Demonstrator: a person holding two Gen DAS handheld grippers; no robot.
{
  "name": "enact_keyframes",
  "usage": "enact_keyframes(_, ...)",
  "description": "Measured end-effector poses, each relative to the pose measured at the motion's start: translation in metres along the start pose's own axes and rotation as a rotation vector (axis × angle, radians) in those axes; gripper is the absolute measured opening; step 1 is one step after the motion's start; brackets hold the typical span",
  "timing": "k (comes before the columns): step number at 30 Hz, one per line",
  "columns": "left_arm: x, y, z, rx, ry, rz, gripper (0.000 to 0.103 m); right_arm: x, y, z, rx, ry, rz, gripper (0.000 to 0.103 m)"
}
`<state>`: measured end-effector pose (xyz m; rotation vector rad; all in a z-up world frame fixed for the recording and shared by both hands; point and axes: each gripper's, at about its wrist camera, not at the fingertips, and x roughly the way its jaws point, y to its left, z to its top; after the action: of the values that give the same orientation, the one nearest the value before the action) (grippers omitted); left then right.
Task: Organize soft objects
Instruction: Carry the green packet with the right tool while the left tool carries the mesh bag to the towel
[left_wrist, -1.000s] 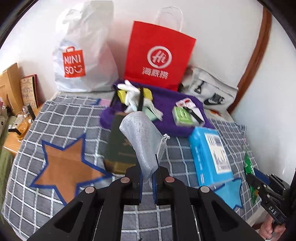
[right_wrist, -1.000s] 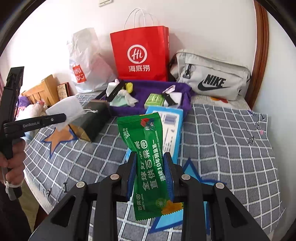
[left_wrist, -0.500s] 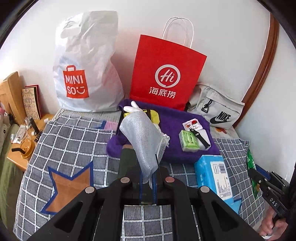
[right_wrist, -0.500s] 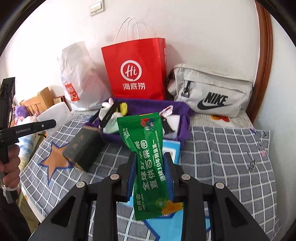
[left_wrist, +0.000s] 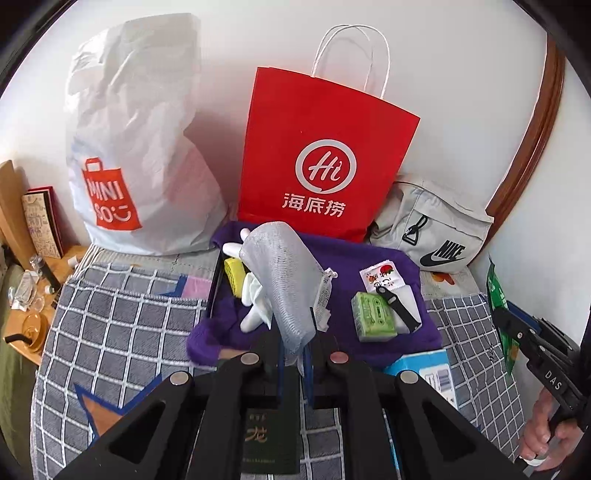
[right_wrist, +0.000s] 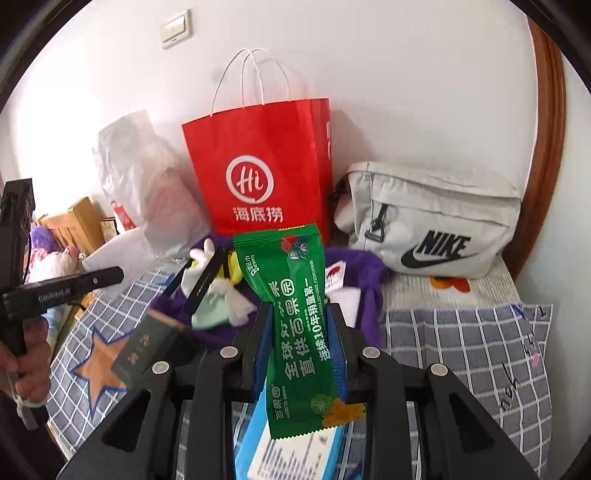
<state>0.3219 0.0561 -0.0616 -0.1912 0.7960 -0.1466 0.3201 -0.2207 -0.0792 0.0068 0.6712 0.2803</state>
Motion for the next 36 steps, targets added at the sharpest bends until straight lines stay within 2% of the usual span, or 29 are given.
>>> enact_keyframes(16,0.076,-0.013,0.042,0.012,0.068,-0.023,0.008,0.076,-0.009,0.052,-0.004,0.026,0.013,0.029)
enact_keyframes(23,0.112,-0.020,0.046,0.027,0.099,-0.004,0.008,0.115,-0.015,0.046,0.001,0.088,0.010,0.029)
enact_keyframes(30,0.132,-0.019,0.043,0.034,0.116,-0.063,0.008,0.148,-0.023,0.034,-0.022,0.171,0.012,0.030)
enact_keyframes(34,0.139,-0.016,0.044,0.044,0.124,-0.062,0.008,0.168,-0.030,0.025,0.003,0.234,0.056,0.030)
enact_keyframes(36,0.143,-0.015,0.044,0.036,0.131,-0.060,0.008,0.172,-0.031,0.022,0.008,0.250,0.052,0.030)
